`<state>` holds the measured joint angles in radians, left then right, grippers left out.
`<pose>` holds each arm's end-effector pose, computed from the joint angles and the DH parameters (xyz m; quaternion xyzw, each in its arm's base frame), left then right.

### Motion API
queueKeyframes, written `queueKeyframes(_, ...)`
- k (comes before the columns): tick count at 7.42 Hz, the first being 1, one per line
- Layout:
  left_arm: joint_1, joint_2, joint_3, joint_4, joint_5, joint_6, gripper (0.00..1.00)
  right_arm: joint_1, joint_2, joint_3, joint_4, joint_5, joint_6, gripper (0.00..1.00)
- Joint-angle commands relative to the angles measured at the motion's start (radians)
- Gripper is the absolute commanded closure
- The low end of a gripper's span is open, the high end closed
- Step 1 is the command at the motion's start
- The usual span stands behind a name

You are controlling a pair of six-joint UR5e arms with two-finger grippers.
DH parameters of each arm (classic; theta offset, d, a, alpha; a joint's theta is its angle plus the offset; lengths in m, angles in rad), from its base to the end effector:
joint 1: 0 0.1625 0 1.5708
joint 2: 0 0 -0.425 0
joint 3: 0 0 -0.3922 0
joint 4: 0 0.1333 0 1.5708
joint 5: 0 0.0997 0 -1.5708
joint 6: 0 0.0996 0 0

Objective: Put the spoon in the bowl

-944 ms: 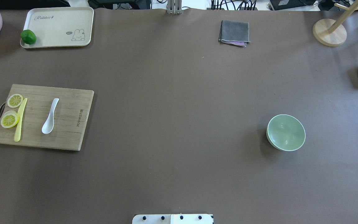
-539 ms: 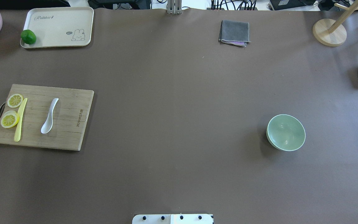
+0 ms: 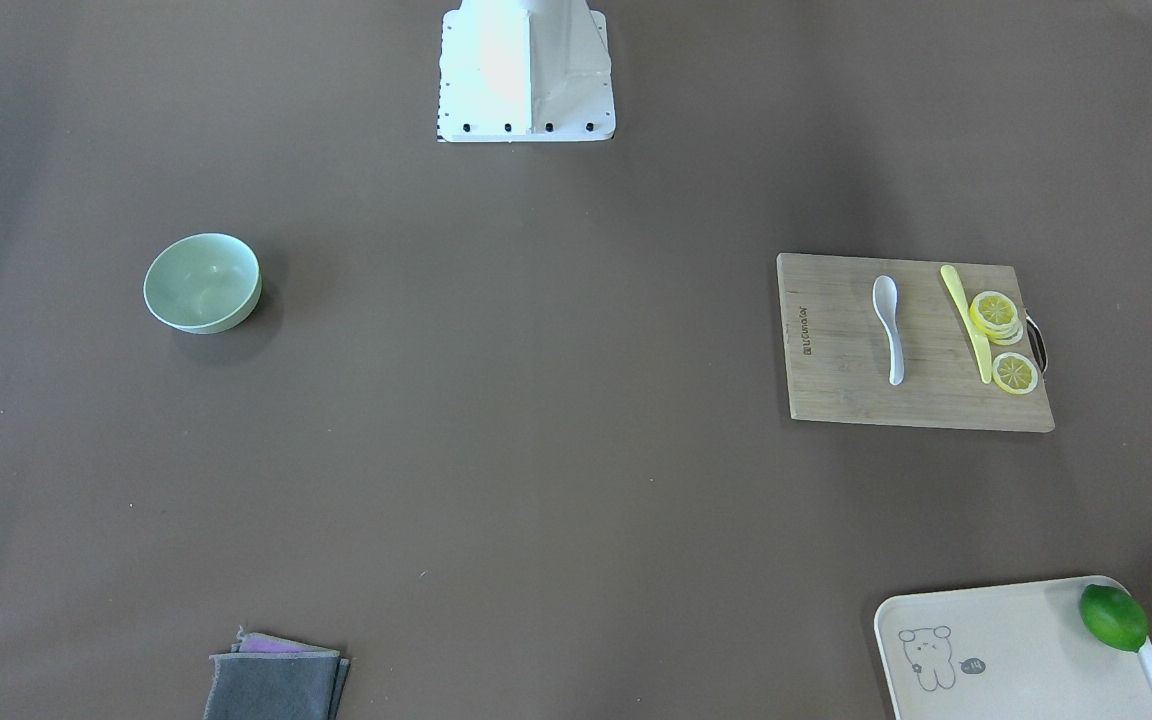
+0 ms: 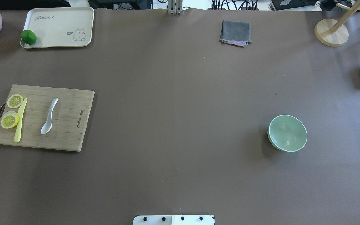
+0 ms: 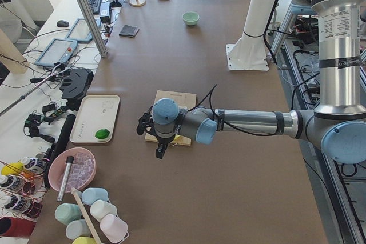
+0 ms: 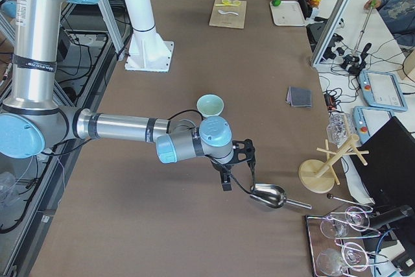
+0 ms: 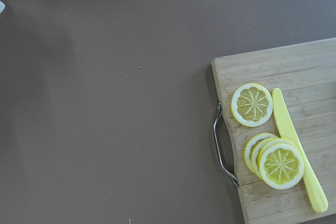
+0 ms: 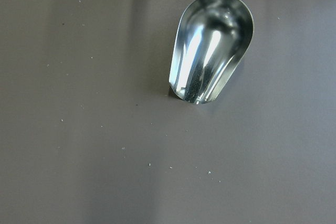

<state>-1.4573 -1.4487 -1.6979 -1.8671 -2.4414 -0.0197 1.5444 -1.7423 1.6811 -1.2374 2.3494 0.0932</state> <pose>-0.0053 -0.4582 0.6141 0.1080 0.4250 0.1052 0.8925 0.0519 -0.4355 0.6467 0.1028 -0.3829 -0.0209 0.9178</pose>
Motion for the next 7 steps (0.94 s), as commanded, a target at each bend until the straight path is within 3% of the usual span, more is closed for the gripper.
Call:
queueKeyframes(1, 0.0, -0.01, 0.01, 0.006, 0.012, -0.005, 0.02, -0.003, -0.008, 0.008, 0.003, 0.001, 0.0, 0.0)
queueKeyframes(5, -0.003, 0.005, -0.032, 0.0, 0.001, -0.015, 0.02, -0.01, -0.009, 0.006, 0.0, 0.001, 0.002, 0.0)
queueKeyframes(7, 0.049, -0.022, -0.074, 0.005, 0.002, -0.178, 0.02, -0.033, -0.009, 0.014, 0.007, 0.014, 0.003, 0.0)
